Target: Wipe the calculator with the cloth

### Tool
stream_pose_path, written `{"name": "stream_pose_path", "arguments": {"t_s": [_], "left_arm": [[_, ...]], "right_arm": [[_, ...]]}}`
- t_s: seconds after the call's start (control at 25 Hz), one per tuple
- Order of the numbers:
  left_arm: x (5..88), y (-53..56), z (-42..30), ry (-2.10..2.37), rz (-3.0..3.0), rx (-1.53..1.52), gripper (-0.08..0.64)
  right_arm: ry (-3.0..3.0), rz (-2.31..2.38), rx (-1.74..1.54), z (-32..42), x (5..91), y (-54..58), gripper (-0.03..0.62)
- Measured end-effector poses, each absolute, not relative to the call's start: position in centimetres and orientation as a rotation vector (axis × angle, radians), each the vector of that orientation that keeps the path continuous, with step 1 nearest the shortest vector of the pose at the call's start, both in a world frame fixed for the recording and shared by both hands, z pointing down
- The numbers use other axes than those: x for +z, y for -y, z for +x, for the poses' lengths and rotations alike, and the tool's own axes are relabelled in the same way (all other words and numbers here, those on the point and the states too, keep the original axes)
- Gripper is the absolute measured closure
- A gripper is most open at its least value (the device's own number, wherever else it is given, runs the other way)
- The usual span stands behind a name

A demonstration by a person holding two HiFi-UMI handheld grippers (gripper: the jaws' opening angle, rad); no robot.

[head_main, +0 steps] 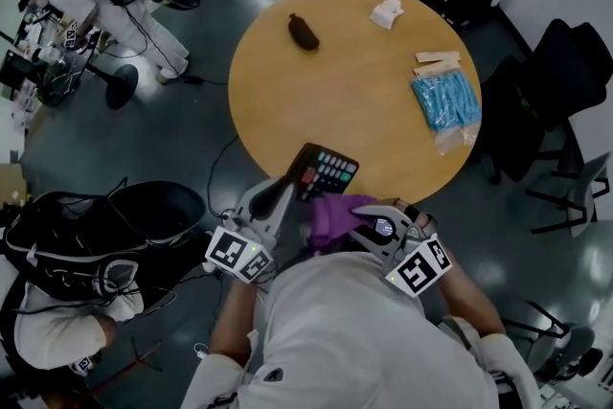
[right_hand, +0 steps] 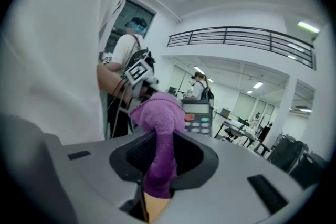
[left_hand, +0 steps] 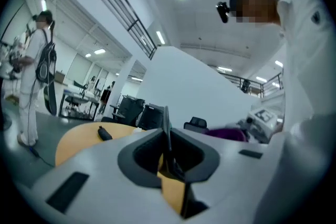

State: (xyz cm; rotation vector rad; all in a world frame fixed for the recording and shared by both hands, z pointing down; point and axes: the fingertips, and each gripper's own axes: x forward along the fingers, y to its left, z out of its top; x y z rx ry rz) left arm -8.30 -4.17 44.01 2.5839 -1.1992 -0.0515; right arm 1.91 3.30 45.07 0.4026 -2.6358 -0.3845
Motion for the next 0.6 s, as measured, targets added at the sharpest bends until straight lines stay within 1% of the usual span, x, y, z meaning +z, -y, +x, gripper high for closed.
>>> {"name": "stream_pose_path", "arguments": {"t_s": [0.16,0.24,0.4,0.6], "left_arm": [[43.8,2.7,-7.0,1.244,2.772,0.118,0.512],[43.9,2.1,-6.2,1.198,2.804,0.146,0.512],[43.5,1.0,-5.0,1.105,2.861,0.166,0.512],[42.8,1.0,-4.7,1.053,2.856,0.097,0.512]], "right_arm": [[2.767,0.679,-0.37,3.7,38.6,2.7,0.503],[2.778,0.775,-0.258,4.4,37.4,4.9,0.503],[2.781,0.713,-0.191,3.1,37.9,5.8,0.503],[2.807,0.646,-0.031,3.1,40.9,5.1,0.503]]}}
